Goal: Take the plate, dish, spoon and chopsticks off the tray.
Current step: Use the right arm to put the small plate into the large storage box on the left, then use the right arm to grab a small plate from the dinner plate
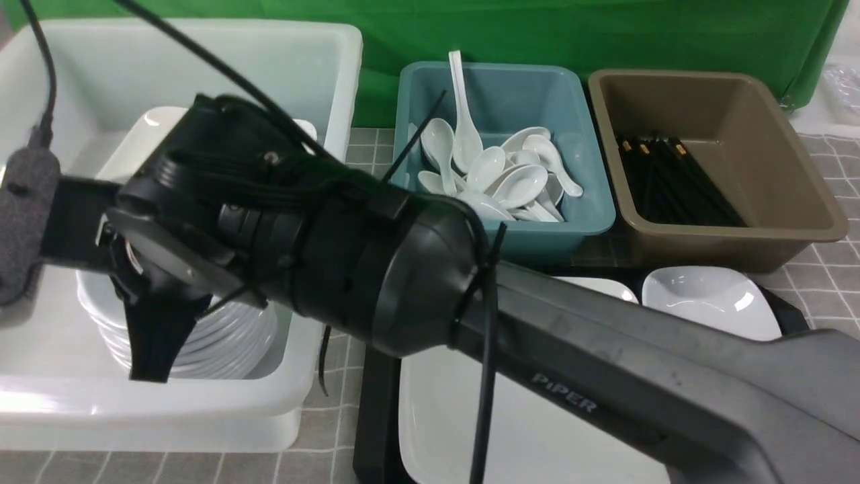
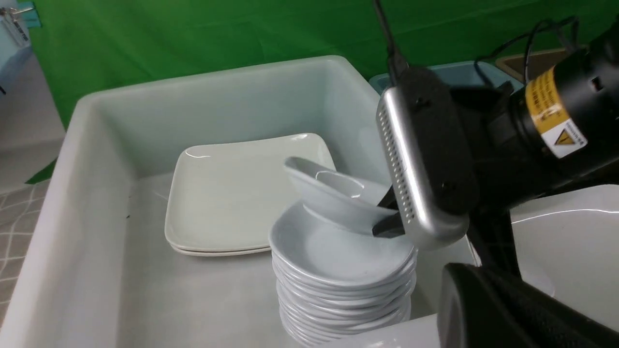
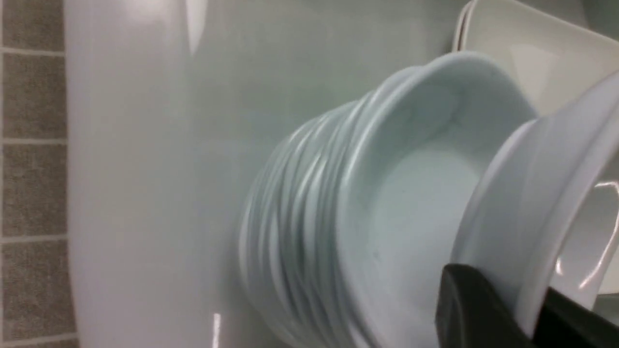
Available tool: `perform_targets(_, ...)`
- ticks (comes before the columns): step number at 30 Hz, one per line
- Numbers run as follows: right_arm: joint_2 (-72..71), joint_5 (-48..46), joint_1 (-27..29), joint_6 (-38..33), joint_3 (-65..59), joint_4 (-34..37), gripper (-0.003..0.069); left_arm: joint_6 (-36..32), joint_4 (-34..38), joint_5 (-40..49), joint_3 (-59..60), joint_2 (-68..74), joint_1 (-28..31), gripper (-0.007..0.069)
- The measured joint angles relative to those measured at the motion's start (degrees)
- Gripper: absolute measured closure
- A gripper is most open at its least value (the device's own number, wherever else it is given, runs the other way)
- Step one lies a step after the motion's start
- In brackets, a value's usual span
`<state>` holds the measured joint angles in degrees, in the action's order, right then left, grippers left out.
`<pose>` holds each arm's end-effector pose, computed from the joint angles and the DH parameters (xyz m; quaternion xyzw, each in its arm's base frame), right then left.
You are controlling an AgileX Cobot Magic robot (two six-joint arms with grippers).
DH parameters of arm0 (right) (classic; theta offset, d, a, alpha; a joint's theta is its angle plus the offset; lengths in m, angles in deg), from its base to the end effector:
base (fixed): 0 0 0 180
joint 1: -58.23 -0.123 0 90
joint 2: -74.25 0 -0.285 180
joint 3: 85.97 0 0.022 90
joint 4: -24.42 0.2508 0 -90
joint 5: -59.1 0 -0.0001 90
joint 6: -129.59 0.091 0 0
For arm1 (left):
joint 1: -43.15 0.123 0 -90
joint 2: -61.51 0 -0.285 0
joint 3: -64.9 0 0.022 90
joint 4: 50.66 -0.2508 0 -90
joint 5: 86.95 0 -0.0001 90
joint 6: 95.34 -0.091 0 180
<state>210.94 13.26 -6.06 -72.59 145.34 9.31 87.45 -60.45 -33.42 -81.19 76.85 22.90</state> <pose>0.2426 0.4645 0.3028 -0.6508 0.6273 0.0316 0.4265 -0.0062 0.0156 0.3594 0.1150 0.7700 -0.0406 0.6262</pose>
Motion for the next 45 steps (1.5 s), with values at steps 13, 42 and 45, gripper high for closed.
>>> perform_targets(13, -6.20, -15.19, -1.83, 3.13, 0.38, -1.32, -0.0003, -7.47, 10.49, -3.86, 0.00, 3.17, 0.00, 0.0616)
perform_targets(42, -37.06, 8.34, 43.98, 9.20, -72.91, -0.19, 0.0181, -30.49, 30.45, -12.95, 0.00, 18.00, 0.00, 0.0616)
perform_targets(45, -34.72, 12.48, 44.26, 7.90, -73.02, -0.24, 0.0156, -31.16, 30.45, -12.95, 0.00, 18.00, 0.00, 0.0616)
